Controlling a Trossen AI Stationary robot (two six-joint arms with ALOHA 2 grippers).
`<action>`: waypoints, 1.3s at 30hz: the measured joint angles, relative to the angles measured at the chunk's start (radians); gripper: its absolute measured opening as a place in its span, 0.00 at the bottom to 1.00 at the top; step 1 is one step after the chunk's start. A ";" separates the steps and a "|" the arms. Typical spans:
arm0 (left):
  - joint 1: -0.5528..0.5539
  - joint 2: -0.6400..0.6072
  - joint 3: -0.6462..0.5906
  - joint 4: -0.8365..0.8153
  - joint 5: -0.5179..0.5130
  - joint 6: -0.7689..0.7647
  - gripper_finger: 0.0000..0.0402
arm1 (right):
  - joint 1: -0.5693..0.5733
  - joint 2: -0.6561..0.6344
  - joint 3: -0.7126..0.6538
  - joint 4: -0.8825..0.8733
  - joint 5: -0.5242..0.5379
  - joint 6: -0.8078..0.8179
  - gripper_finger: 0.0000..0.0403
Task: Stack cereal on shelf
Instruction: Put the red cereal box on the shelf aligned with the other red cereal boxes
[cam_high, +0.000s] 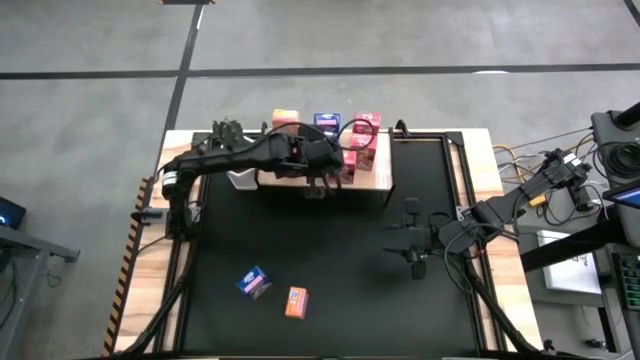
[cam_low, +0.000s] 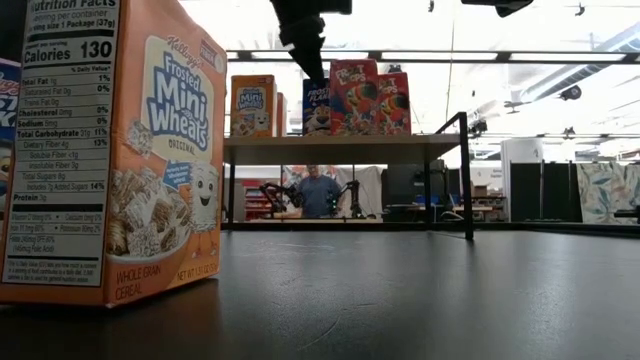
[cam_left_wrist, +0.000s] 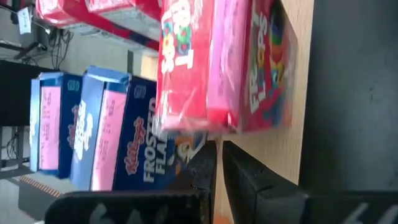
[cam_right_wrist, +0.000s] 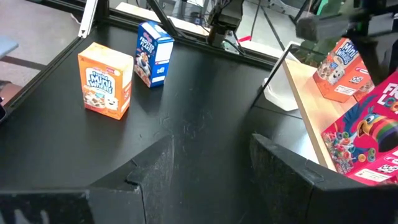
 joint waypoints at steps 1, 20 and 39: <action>0.000 0.000 -0.008 0.015 0.000 0.000 0.03 | 0.000 0.000 0.000 0.000 0.000 0.001 0.50; -0.001 0.013 -0.040 0.206 0.050 -0.025 0.03 | 0.000 0.000 0.000 0.000 0.000 -0.002 0.50; -0.005 0.023 -0.042 0.273 0.101 -0.041 0.03 | 0.000 0.000 0.000 0.000 0.000 -0.002 0.50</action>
